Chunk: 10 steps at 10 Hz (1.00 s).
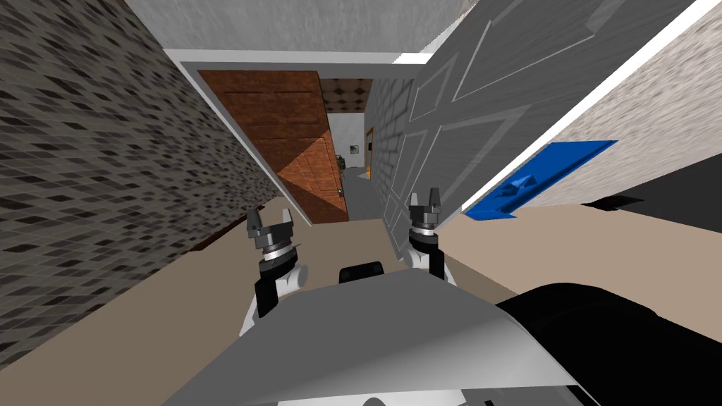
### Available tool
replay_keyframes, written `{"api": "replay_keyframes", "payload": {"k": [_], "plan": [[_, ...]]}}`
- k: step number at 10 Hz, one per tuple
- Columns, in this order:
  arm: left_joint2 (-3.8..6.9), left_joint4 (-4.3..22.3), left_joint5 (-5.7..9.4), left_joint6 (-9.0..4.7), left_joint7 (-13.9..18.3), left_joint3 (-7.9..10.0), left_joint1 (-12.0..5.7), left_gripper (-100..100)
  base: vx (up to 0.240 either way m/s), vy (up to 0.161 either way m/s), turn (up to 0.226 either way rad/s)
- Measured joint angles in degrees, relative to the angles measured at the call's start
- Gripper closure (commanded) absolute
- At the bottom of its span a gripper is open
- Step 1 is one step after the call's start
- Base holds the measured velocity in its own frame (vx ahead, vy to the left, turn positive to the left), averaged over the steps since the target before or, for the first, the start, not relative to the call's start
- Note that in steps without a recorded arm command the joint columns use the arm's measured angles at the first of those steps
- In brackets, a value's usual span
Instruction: Pull the door open
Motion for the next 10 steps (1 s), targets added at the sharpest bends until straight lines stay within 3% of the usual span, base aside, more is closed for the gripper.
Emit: {"api": "replay_keyframes", "payload": {"k": [2, 4, 7, 10], "plan": [[0.29, 1.98, -0.13, 0.00, -0.03, 0.08, -0.84, -100, 0.081, -0.008, -0.047], [0.81, 4.38, -0.25, -0.93, 0.24, 0.08, -0.79, -100, 0.100, -0.003, -0.038], [1.68, 7.77, -0.23, -0.53, 0.58, 0.67, -2.00, -100, 0.120, 0.000, -0.053], [2.18, 11.56, -0.48, -1.55, 0.71, 0.66, -2.61, -100, 0.086, 0.000, -0.040]]}}
